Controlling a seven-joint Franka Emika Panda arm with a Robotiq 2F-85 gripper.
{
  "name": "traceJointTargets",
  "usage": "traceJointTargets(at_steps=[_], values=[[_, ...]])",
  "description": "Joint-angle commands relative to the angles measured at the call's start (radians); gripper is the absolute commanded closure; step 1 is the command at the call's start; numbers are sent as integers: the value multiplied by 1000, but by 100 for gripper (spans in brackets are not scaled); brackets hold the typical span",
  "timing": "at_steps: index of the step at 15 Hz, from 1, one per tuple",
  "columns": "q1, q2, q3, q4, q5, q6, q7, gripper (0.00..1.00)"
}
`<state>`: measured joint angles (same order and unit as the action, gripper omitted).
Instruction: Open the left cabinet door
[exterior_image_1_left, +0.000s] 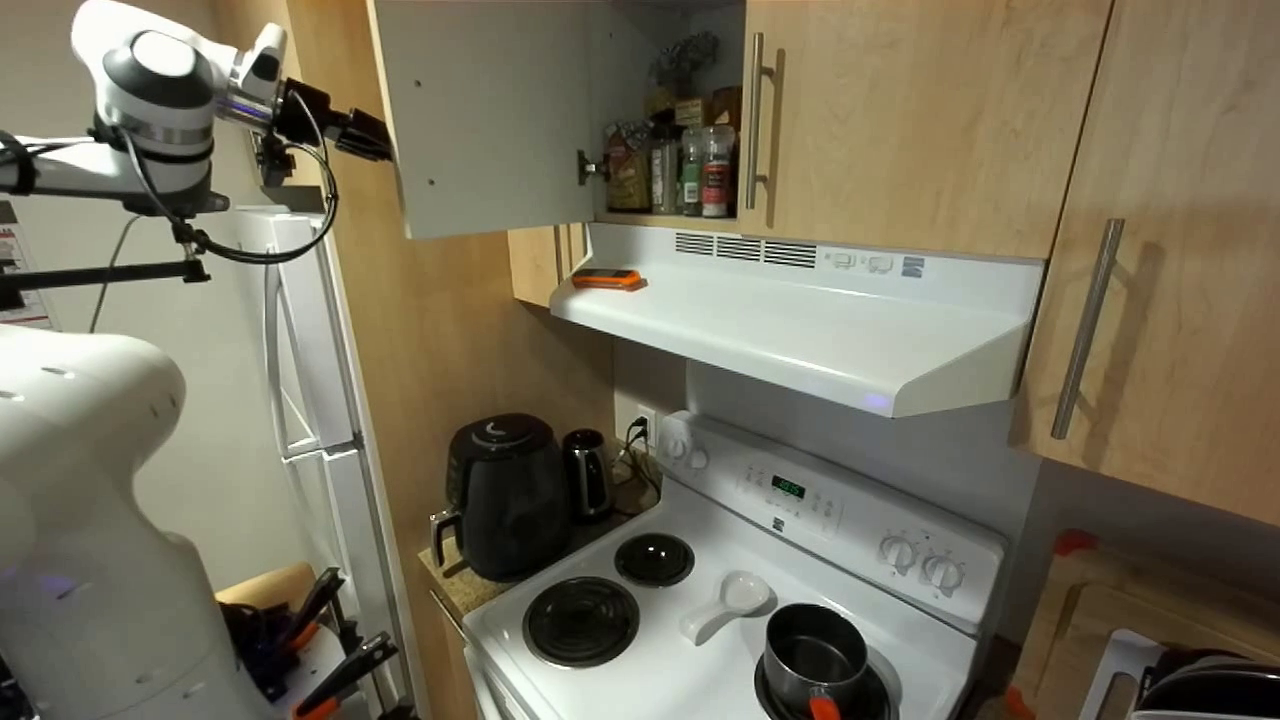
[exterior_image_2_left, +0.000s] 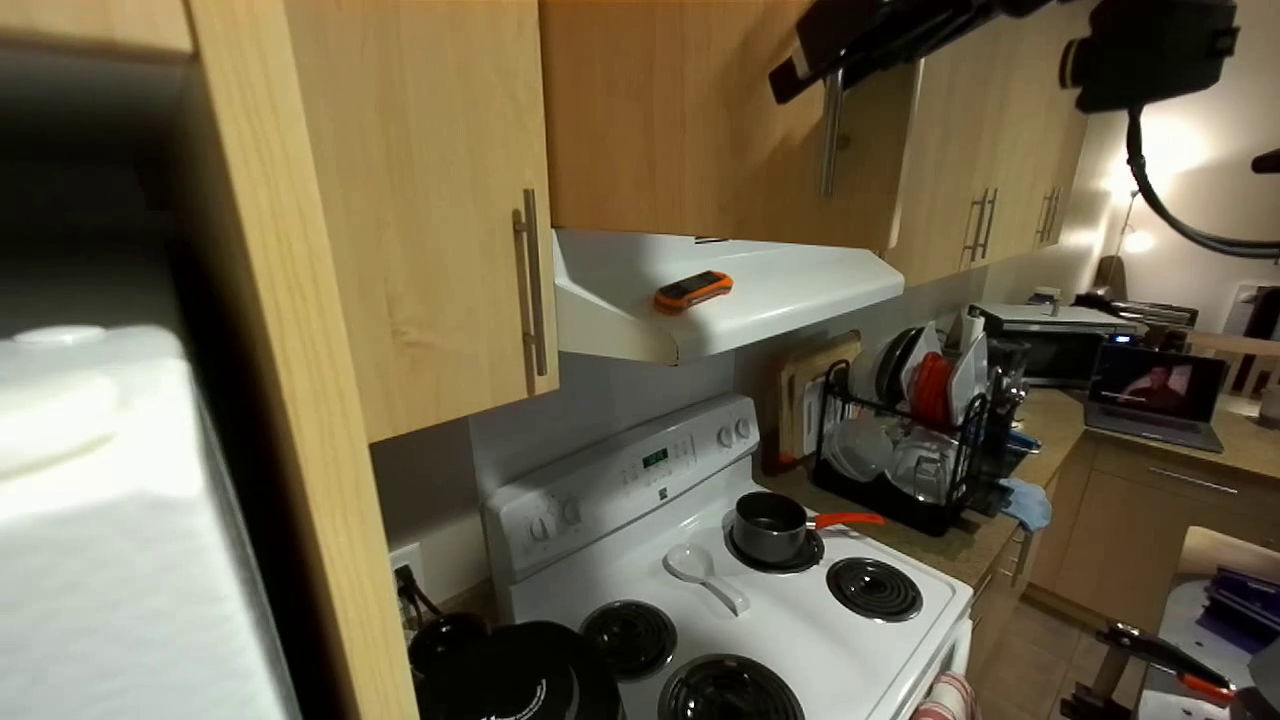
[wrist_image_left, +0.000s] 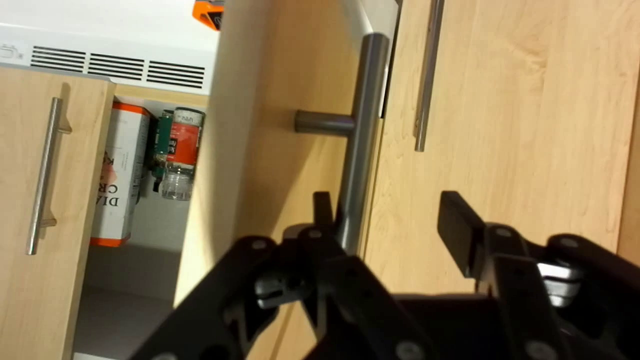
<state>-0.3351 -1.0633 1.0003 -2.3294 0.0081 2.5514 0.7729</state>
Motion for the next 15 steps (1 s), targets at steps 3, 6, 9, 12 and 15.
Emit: traceJointTargets(at_steps=[3, 6, 9, 12, 15], values=[[53, 104, -5, 15, -4, 120, -32, 0], [63, 110, -15, -12, -1, 164, -31, 0], [76, 103, -21, -29, 1, 185, -26, 0], [85, 96, -27, -35, 2, 189, -27, 0], [26, 53, -22, -35, -13, 88, 8, 0]])
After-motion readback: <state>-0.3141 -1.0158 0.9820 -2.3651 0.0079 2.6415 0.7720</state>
